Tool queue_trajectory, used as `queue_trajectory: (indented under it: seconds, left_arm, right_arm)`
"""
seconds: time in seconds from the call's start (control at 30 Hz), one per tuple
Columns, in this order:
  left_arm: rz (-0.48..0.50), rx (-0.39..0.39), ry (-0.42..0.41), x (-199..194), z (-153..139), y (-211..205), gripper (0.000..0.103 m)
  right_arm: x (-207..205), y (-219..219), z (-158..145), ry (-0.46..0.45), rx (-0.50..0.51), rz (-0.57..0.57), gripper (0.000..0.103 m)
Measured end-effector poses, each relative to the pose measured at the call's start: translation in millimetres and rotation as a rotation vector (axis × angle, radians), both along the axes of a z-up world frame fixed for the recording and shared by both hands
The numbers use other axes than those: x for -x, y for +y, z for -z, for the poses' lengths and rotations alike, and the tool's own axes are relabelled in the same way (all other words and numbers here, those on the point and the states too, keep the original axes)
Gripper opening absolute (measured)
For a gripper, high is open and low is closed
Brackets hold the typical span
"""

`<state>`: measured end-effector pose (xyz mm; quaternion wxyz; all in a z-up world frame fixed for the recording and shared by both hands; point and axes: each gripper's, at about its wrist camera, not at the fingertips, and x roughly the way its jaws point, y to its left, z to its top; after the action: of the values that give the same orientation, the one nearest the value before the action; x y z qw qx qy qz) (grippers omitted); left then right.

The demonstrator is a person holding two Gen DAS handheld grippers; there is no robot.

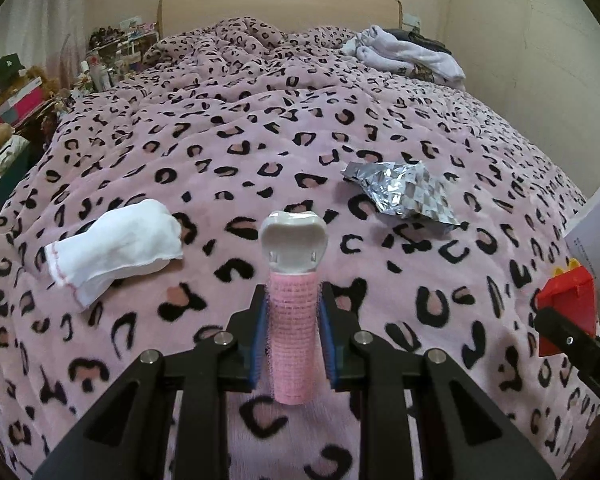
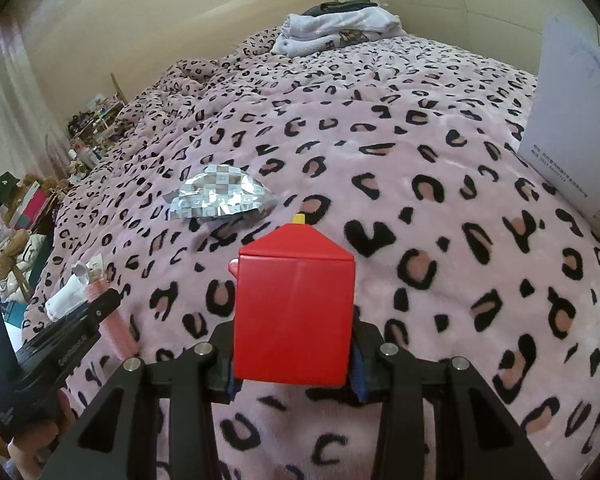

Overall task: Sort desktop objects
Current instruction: 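Lift and carry the pink hair roller and red box toward the paper bag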

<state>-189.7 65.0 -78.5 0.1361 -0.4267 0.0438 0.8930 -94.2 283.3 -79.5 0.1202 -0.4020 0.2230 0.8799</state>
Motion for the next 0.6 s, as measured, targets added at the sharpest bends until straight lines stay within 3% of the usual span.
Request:
queue_trajectory:
  seconds: [0.6]
  left_arm:
    - [-0.059, 0.033, 0.038, -69.3, -63.5, 9.9, 0.024]
  right_arm:
    - [-41.0, -3.0, -42.6, 0.037, -0.008, -0.057, 0.041]
